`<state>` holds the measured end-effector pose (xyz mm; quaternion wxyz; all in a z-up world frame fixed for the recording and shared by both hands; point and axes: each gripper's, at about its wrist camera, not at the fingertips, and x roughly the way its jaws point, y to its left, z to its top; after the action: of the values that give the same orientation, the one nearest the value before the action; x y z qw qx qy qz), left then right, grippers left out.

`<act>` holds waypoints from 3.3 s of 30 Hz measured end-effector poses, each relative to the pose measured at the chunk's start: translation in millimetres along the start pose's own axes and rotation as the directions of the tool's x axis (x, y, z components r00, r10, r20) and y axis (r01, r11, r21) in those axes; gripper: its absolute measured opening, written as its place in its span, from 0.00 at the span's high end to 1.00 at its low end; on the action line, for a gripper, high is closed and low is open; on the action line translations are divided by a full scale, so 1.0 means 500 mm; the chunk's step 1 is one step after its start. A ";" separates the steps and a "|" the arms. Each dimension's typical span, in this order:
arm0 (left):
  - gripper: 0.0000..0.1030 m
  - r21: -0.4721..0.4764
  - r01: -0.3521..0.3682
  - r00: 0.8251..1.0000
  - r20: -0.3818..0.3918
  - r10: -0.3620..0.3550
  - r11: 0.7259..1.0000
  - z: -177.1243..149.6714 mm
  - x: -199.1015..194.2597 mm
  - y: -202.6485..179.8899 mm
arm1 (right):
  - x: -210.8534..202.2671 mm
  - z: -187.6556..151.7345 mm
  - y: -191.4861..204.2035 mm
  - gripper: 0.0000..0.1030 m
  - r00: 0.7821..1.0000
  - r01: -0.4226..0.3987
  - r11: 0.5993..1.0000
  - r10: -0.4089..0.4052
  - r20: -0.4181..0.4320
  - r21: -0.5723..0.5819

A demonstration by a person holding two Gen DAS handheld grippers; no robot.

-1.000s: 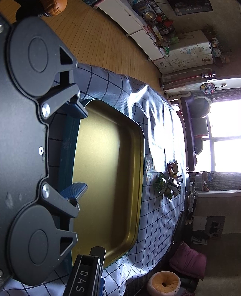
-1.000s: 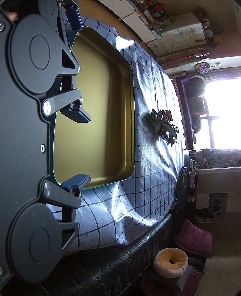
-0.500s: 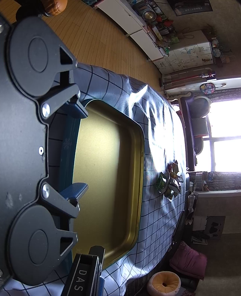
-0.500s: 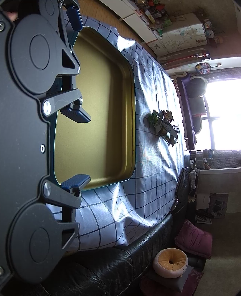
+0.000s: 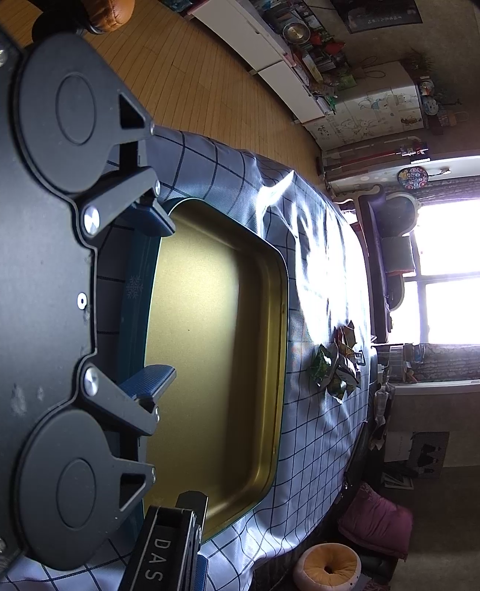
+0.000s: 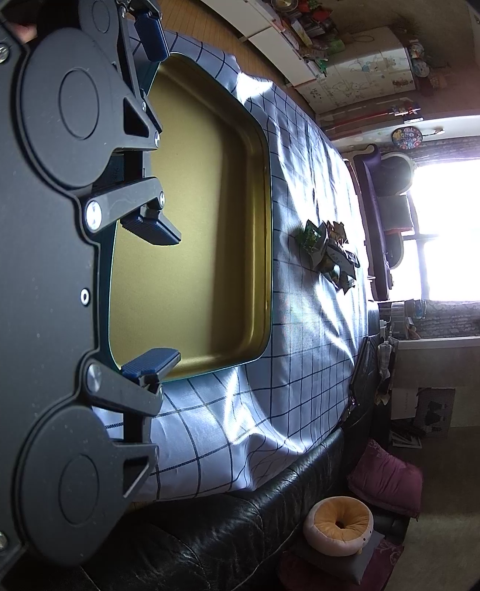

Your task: Organize snacks

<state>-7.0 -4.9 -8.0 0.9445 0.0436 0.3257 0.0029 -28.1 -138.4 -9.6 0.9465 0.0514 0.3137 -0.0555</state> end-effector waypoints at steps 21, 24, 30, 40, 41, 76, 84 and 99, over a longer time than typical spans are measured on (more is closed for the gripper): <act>0.20 -0.138 0.036 0.998 -0.045 -0.042 0.990 0.008 0.011 0.032 | 0.001 0.008 -0.010 0.37 1.000 0.000 1.000 -0.001 0.012 0.004; 0.21 -0.156 0.040 0.996 -0.072 -0.052 0.987 0.017 0.019 0.041 | 0.000 0.015 -0.014 0.37 1.000 -0.007 1.000 0.007 0.021 0.009; 0.22 -0.227 0.022 0.989 -0.140 -0.055 0.974 0.059 0.037 0.076 | -0.020 0.034 -0.004 0.39 0.996 -0.011 0.999 0.016 0.091 -0.054; 0.28 -0.247 0.070 0.981 -0.159 -0.111 0.967 0.134 0.031 0.120 | -0.027 0.070 0.020 0.43 0.984 -0.008 0.988 0.035 0.176 -0.154; 0.28 -0.230 0.075 0.981 -0.159 -0.114 0.970 0.145 0.035 0.116 | -0.019 0.073 0.018 0.43 0.986 -0.015 0.990 0.038 0.159 -0.143; 0.29 -0.029 0.185 0.949 -0.255 -0.186 0.982 0.446 0.456 0.030 | 0.344 0.323 -0.011 0.54 0.979 -0.149 0.985 0.159 -0.127 0.082; 0.29 0.016 0.252 0.935 -0.262 -0.239 0.968 0.459 0.482 -0.020 | 0.380 0.345 -0.029 0.54 0.979 -0.147 0.980 0.163 -0.121 0.131; 0.28 -0.060 0.113 0.926 -0.354 -0.127 0.992 0.455 0.577 0.041 | 0.450 0.368 0.042 0.54 0.959 -0.249 0.968 0.245 -0.143 -0.015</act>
<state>360.9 7.0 -5.5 0.8686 0.0040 0.4939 -0.0407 262.3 -158.1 3.7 0.9224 0.0784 0.3713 0.0719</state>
